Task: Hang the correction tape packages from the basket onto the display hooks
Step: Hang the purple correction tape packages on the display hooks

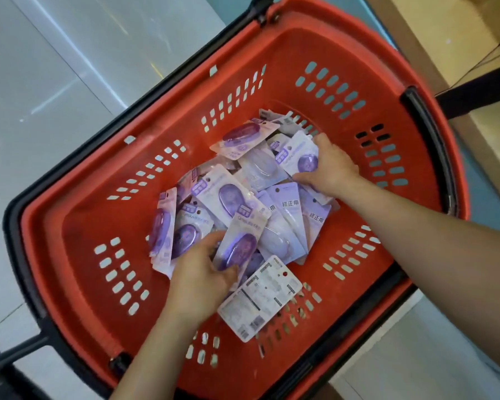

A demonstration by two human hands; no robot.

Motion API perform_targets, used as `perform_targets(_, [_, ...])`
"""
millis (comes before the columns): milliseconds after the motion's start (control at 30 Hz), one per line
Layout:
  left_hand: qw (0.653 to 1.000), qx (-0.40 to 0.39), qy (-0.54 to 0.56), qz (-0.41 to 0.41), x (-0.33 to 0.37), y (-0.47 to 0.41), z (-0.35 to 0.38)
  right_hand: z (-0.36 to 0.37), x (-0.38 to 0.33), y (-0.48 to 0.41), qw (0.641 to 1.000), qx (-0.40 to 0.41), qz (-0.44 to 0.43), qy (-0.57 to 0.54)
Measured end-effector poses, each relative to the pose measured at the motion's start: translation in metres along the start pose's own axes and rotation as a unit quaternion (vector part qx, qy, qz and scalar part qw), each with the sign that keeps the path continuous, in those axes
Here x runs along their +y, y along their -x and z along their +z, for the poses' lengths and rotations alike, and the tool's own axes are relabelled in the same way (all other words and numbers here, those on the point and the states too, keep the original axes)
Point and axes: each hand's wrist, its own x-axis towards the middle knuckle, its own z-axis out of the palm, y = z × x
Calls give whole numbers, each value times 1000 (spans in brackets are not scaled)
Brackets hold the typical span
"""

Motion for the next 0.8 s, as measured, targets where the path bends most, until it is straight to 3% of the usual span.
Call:
perform_targets(67, [993, -11, -119, -10, -2, -3, 3, 1, -3, 8, 1000, 2, 9, 23])
perform_targets(167, [993, -22, -112, -10, -2, -8, 0, -6, -2, 21, 999, 32, 14, 19])
perform_targets(267, [998, 4, 53, -21, 13, -5, -9, -23, 2, 44, 994, 100, -9, -49])
perform_targets(333, [971, 55, 232, -30, 30, 0, -15, -31, 1, 68, 984, 100, -2, -150])
perform_targets(400, [936, 85, 342, -23, 46, 2, -15, -35, -3, 96, 947, 67, 27, -314])
perform_targets(467, [922, 96, 374, -18, 59, 1, -10, -35, -9, 122, 903, 6, 24, -429])
perform_targets(567, [897, 73, 435, -22, 78, 0, -5, -31, -16, 150, 866, -91, 10, -492])
perform_targets(700, [838, 46, 541, -56, 96, 7, -12, -32, -23, 167, 760, -173, 55, -624])
perform_targets(800, [816, 43, 571, -73, 106, 17, -18, -40, -25, 180, 699, -199, 63, -684])
